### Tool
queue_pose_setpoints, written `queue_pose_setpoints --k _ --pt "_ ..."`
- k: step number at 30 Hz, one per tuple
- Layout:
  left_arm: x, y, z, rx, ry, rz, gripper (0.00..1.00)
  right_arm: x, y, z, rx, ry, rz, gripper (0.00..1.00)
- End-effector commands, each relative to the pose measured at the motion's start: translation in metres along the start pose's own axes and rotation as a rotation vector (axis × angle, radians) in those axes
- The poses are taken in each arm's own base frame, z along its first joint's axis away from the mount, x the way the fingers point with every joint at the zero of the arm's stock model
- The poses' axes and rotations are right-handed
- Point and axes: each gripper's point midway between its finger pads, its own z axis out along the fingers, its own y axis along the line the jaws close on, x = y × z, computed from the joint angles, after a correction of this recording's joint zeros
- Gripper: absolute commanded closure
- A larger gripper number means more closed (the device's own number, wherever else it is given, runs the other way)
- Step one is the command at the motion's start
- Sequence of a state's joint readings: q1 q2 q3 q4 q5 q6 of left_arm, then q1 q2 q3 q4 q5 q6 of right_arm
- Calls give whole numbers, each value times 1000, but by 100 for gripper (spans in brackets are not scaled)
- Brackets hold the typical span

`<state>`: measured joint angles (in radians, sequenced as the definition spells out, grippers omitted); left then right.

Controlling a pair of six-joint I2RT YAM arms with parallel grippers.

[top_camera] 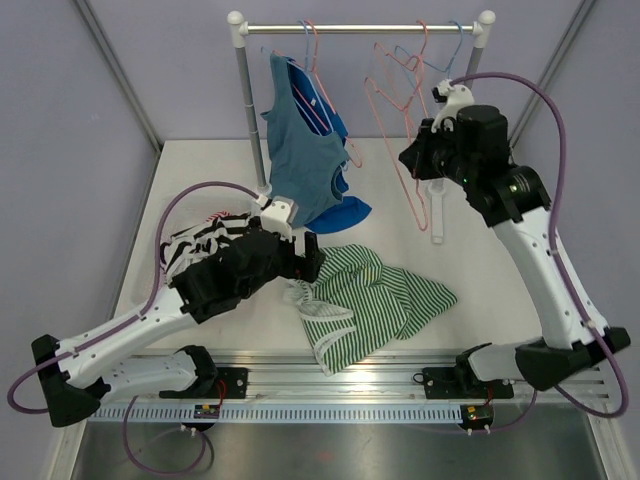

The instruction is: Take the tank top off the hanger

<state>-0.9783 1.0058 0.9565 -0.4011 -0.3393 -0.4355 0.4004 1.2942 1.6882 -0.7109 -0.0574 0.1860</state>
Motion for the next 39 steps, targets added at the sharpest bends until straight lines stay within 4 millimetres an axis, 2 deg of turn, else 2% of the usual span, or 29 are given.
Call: queue_pose_setpoints --k 1,2,3,4,5,6,7,8,9,10,11,12,13,14,18,20,22,25,26,28,29,30,32,33,34,35,36,37,39 --pt "-30 9 -28 -41 -61 7 1 -51 4 3 23 -98 -55 100" --pt "-29 14 -35 -64 -48 18 1 -43 -1 25 39 -46 -68 100" --pt "-29 15 -39 -65 -41 22 1 -49 -1 32 39 -51 -76 100" --pt "-29 18 -43 -77 -41 23 1 -67 -4 32 68 -95 -81 100" --pt "-26 20 -47 -82 -28 29 1 -64 -9 51 87 -74 -82 100" --pt "-30 21 -54 -72 -42 22 1 -66 -13 57 102 -72 -91 100" --pt "-28 21 -56 -68 -41 25 1 -82 -13 55 110 -106 -91 100" --pt "-27 22 -58 -66 -41 27 1 -84 -14 60 115 -104 -92 100" --pt "-29 23 -63 -61 -52 26 1 -79 -17 75 122 -80 -98 100" --pt "-26 27 -63 -75 -47 29 1 -89 -16 74 115 -99 -97 100" --pt "-24 29 -64 -80 -39 34 1 -81 -19 91 115 -67 -98 100" --pt "-23 29 -64 -82 -35 38 1 -77 -21 97 114 -44 -98 100" --pt "-23 29 -63 -82 -32 39 1 -90 -22 95 110 -74 -95 100" --pt "-22 28 -63 -79 -29 42 1 -80 -28 114 117 -37 -95 100" --pt "-22 21 -60 -51 -28 43 1 -82 -36 125 123 -32 -83 100" --pt "-22 14 -55 -27 -30 39 1 -74 -42 130 129 -12 -71 100" --pt "-20 9 -49 -7 -21 34 1 -64 -39 134 106 19 -62 100" --pt "-14 2 -33 -9 1 38 1 -57 -32 128 62 33 -47 96" --pt "-8 1 -24 -22 26 46 1 -64 -27 117 52 10 -47 80" --pt "-4 -5 -15 -9 45 57 1 -64 -23 111 33 -1 -52 70" --pt "3 -6 -7 -13 68 66 1 -74 -19 97 22 -32 -57 63" --pt "9 -8 -3 -4 82 76 1 -72 -17 93 16 -32 -56 45" --pt "12 -16 7 26 83 81 1 -85 -12 70 8 -72 -63 25" --pt "20 -19 15 35 105 87 1 -84 -12 63 11 -72 -63 1" --pt "24 -23 22 46 108 90 1 -92 -7 45 4 -101 -66 1" --pt "28 -25 28 51 121 97 1 -94 -5 35 0 -112 -69 1" --pt "42 -25 40 39 167 110 1 -88 -6 30 0 -102 -68 0" --pt "44 -29 46 42 174 109 1 -97 0 4 -8 -145 -75 0" --pt "55 -34 61 58 204 125 1 -91 -1 -11 -1 -158 -77 0"
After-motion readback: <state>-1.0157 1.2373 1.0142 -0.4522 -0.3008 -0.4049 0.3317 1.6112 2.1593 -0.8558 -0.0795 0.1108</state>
